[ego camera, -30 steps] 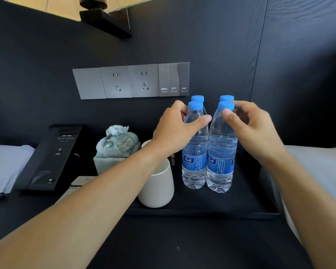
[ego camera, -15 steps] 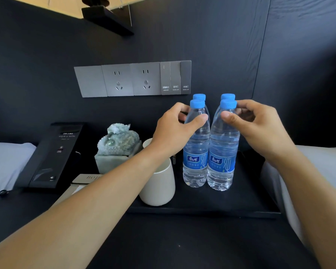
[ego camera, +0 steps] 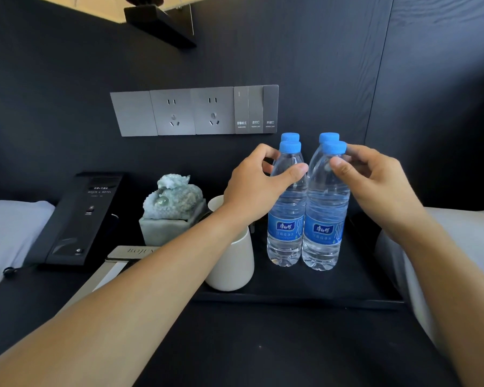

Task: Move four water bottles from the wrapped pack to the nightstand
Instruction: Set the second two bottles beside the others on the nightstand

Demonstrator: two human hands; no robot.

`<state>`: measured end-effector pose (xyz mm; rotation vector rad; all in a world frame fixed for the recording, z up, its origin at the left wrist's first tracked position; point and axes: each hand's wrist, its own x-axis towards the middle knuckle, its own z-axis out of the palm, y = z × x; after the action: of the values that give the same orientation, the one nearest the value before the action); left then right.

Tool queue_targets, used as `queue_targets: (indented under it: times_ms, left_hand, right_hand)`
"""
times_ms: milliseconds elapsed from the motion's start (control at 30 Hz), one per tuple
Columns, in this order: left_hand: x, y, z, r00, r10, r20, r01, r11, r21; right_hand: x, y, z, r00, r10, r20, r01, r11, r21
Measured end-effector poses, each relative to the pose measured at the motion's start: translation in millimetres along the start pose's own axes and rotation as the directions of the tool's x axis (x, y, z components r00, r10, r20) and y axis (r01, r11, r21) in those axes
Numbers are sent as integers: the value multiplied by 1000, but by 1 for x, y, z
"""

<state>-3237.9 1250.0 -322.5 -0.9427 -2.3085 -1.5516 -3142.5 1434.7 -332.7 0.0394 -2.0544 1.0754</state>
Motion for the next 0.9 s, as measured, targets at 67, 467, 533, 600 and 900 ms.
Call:
queue_targets:
  times_ms: [67, 467, 533, 600, 900]
  left_hand:
    - [1, 0, -2, 1000, -2, 15, 2, 1000, 1]
    - [0, -3, -4, 999, 26, 38, -23, 998, -63]
    - [-1, -3, -3, 999, 31, 42, -28, 997, -77]
    - [-1, -3, -3, 999, 33, 41, -29, 996, -86]
    - [-5, -7, 4, 999, 34, -8, -35, 994, -99]
  right_hand:
    - [-3, 5, 4, 996, 30, -86, -40, 992, -116]
    - [-9, 16, 5, 986, 79, -148, -77, 997, 22]
    - [-9, 17, 5, 985, 88, -146, -84, 996, 34]
    - [-10, 16, 5, 986, 93, -139, -88, 995, 39]
    - [-13, 14, 9, 985, 104, -135, -102, 995, 20]
